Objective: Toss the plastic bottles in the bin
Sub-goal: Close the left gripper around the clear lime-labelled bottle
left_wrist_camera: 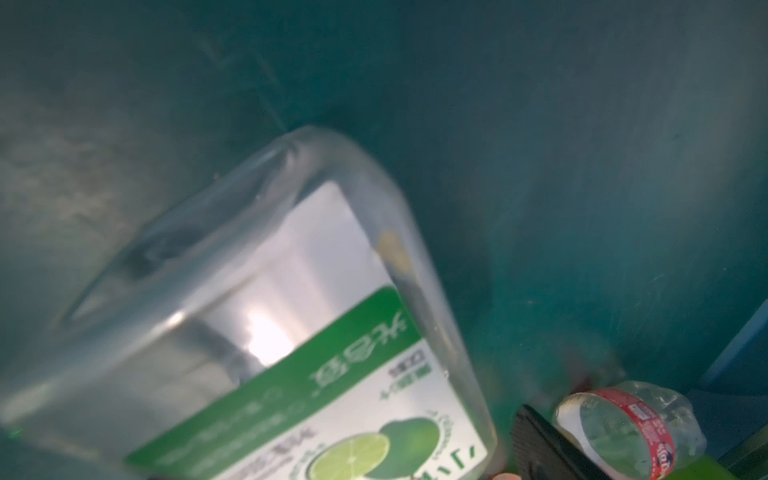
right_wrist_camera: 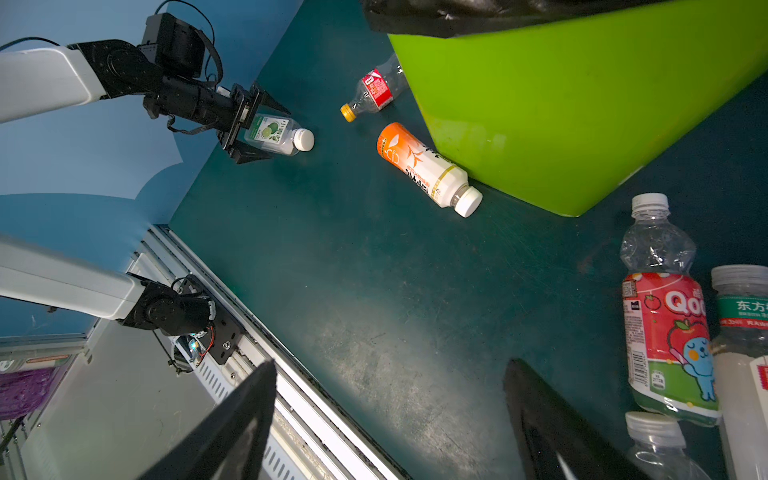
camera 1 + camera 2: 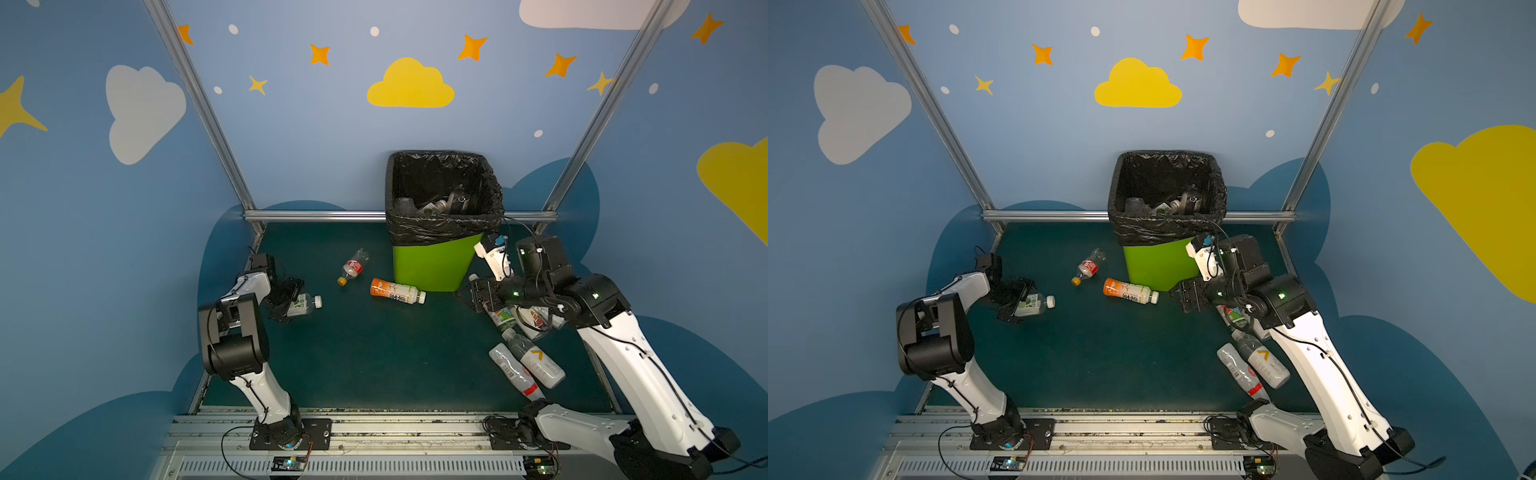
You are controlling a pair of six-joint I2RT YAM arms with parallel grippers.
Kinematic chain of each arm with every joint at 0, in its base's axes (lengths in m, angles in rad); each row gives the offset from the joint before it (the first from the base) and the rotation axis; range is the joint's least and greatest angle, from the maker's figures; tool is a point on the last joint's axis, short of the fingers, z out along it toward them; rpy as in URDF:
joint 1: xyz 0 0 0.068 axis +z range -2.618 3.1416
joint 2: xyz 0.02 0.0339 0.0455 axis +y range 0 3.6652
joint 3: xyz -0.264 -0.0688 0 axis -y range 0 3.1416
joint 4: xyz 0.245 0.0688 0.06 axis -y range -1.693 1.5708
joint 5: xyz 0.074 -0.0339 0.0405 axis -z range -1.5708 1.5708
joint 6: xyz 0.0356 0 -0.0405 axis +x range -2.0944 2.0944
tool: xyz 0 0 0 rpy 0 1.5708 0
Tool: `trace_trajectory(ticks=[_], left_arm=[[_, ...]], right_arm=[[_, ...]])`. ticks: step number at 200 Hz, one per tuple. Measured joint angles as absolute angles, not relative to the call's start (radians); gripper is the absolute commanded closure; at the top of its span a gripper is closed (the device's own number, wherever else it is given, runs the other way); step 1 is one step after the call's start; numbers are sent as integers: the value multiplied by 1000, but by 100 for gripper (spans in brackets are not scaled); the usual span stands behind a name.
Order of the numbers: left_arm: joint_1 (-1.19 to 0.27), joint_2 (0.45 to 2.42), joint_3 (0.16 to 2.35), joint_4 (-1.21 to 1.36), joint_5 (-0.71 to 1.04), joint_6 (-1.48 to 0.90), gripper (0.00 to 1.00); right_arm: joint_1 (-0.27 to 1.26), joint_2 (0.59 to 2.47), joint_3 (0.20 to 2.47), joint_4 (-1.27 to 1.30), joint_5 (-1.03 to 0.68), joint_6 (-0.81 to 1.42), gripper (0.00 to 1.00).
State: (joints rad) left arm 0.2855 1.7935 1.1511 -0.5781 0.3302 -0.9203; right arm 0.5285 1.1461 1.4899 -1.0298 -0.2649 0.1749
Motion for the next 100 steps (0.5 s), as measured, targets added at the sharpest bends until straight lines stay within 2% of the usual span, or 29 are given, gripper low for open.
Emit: trace_trajectory(ticks=[67, 79, 100], left_arm=[[290, 1837, 1194, -585, 350, -870, 4], [292, 1851, 1205, -590, 357, -851, 8], [295, 1882, 1227, -602, 374, -816, 21]], right_arm=[[513, 1146, 1490, -1030, -245, 178, 13], [509, 1146, 1490, -1029, -243, 179, 13], [504, 1146, 1490, -1029, -241, 183, 13]])
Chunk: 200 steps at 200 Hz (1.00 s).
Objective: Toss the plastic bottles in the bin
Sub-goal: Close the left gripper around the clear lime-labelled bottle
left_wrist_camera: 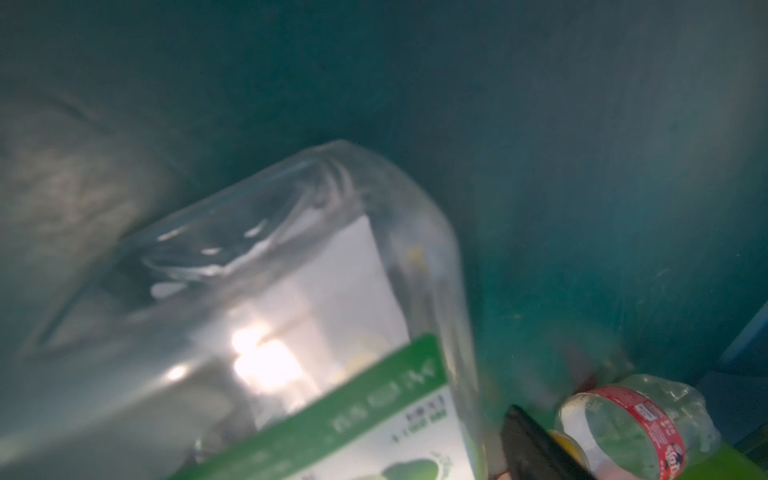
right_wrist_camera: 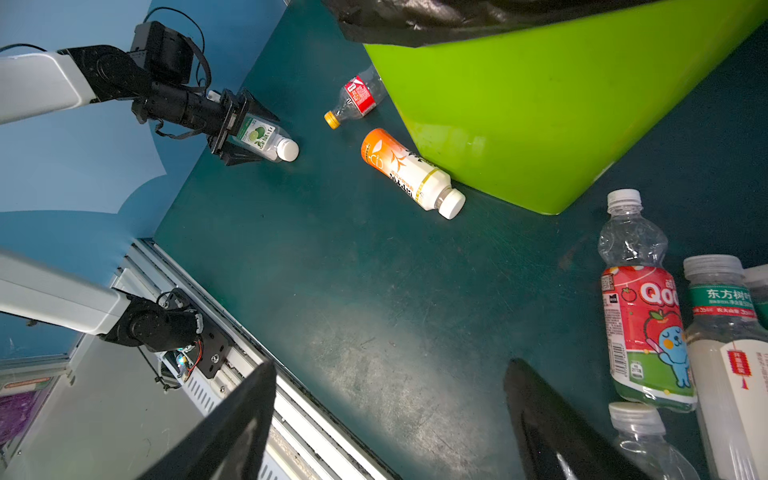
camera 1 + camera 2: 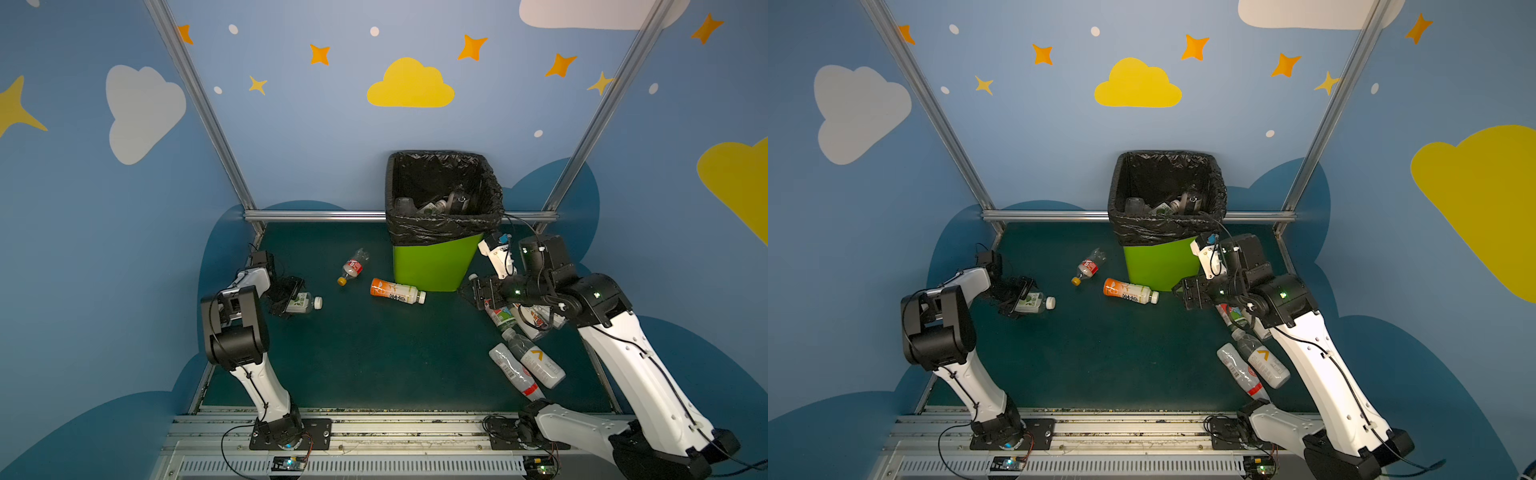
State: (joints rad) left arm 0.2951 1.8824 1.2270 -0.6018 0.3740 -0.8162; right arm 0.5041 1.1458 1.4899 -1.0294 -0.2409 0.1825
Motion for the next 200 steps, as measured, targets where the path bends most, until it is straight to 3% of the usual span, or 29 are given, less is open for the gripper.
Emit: trace_trajectory(ticks=[72, 100, 179, 200], left_arm=[[297, 1902, 1267, -644, 380, -738, 21], [298, 1881, 1262, -653, 374, -710, 26], [301, 1613, 1266, -707, 374, -630, 26], [301, 1542, 1280, -720, 379, -627, 18]], right_arm=[[498, 1146, 1490, -1029, -232, 208, 13], [498, 1143, 1488, -1028, -220, 222, 13], [492, 1119, 1468, -1019, -183, 266, 13], [492, 1119, 1464, -1014, -176, 279, 13]])
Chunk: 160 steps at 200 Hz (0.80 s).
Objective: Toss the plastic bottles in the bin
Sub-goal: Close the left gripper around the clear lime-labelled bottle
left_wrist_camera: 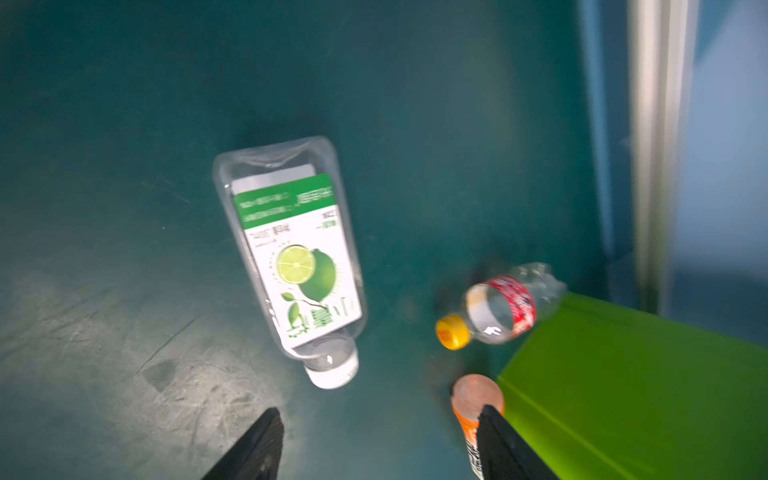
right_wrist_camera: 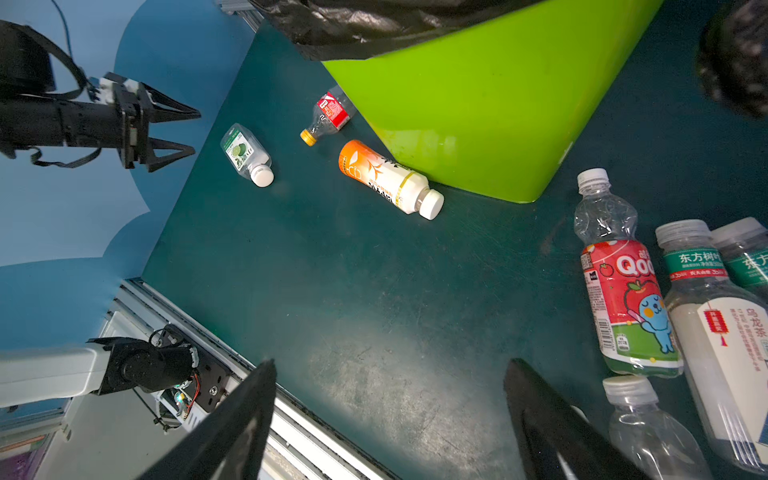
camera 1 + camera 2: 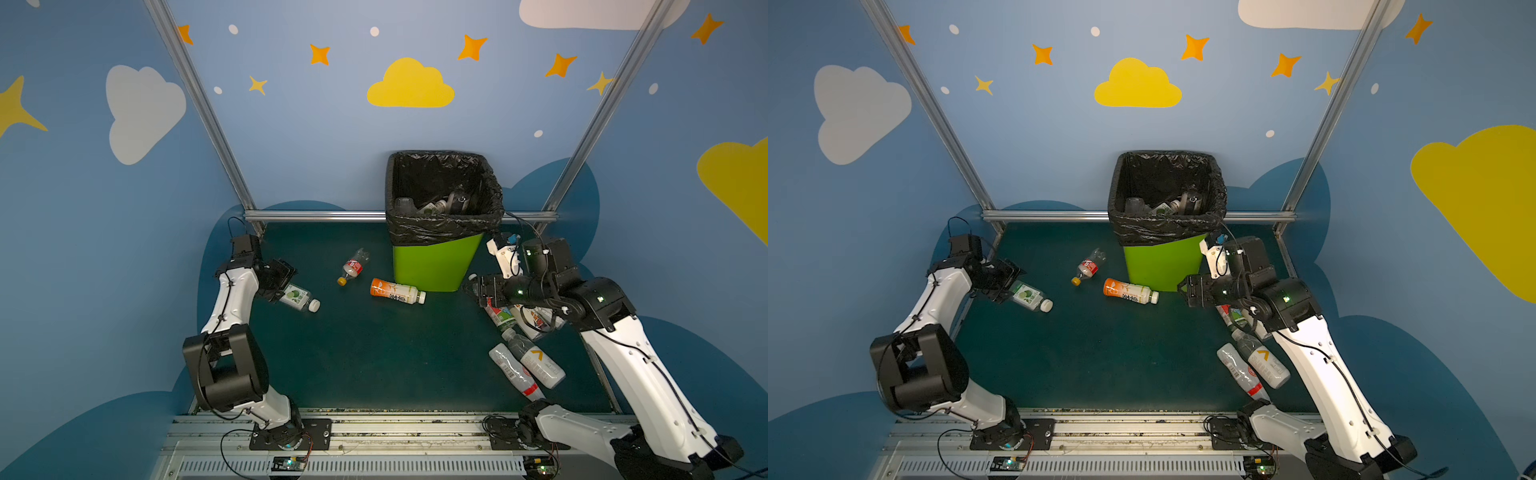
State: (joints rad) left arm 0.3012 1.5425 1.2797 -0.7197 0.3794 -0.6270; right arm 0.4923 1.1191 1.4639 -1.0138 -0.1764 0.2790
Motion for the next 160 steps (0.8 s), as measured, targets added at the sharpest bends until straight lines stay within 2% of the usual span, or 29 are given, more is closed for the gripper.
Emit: trace_trajectory(ticks=[42, 95, 160], left_arm=[[304, 1538, 1314, -757, 374, -628, 19], [308, 1784, 1354, -781, 389, -633, 12], [308, 1947, 1483, -805, 390, -638, 18]], right_arm=[[492, 1119, 1464, -1001, -174, 294, 13], [488, 1118, 1456, -985, -172, 291, 13], [434, 1149, 1456, -983, -181, 261, 13]])
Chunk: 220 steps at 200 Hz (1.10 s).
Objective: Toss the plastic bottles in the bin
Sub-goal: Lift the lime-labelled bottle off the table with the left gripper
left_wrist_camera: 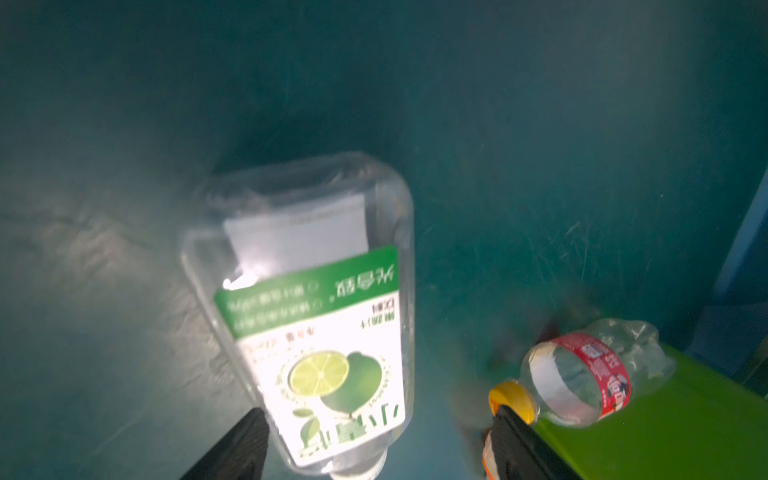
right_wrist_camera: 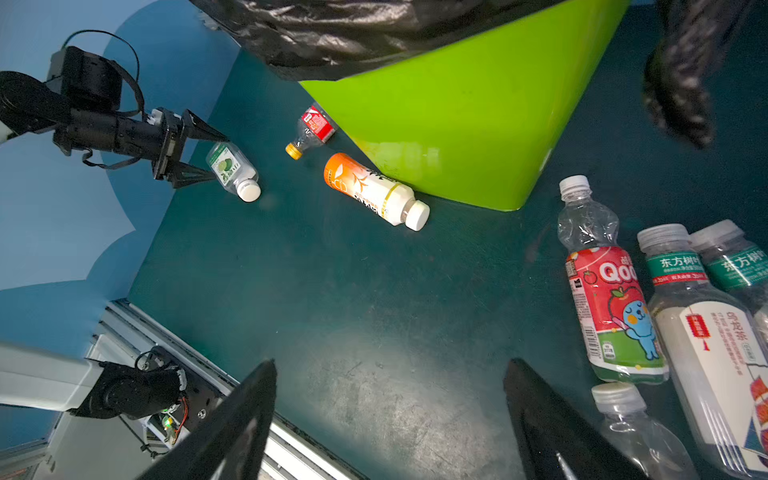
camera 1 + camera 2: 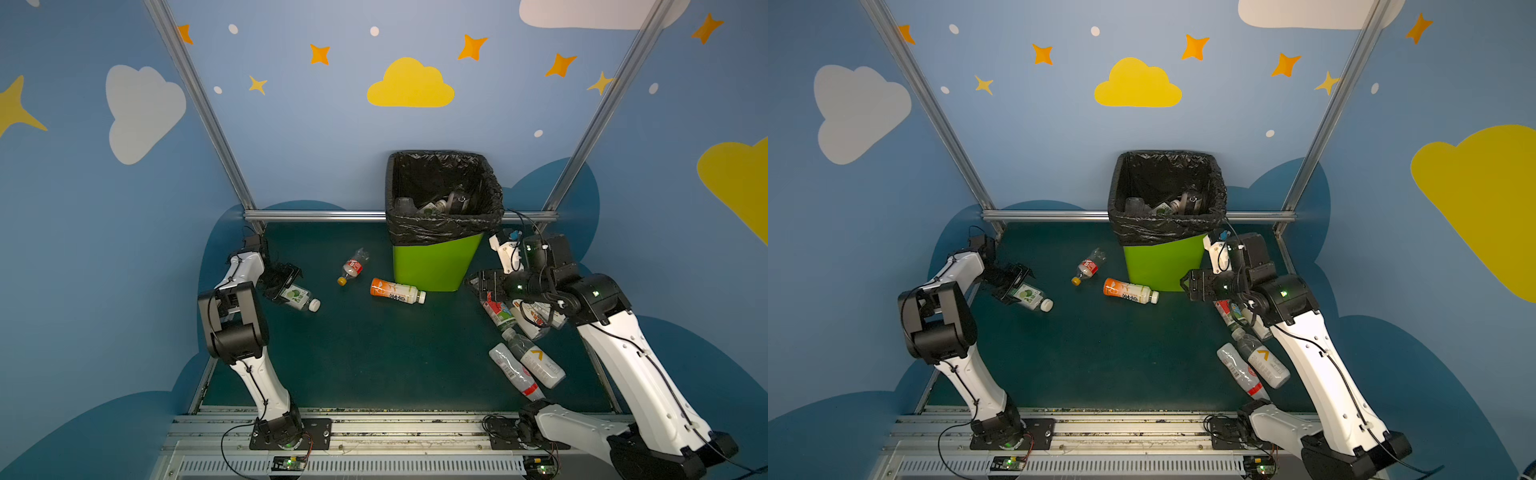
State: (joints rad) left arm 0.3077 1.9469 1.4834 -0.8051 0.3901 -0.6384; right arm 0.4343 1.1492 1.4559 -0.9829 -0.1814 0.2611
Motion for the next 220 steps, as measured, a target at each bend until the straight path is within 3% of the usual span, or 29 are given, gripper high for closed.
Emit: trace_trajectory(ticks=[53, 138, 173, 220], left_arm=[[308, 1996, 1546, -845, 392, -624, 20], [307, 1910, 1492, -900, 345, -605, 4], [307, 1863, 1485, -919, 334, -600, 4], [306, 1960, 1499, -937, 331, -596, 5]], right_arm=[[377, 1179, 1456, -978, -216, 245, 13], [350, 1211, 1456, -934, -273, 246, 13], [345, 1240, 1456, -917, -302, 245, 13], [328, 1253, 1456, -916, -323, 231, 13]])
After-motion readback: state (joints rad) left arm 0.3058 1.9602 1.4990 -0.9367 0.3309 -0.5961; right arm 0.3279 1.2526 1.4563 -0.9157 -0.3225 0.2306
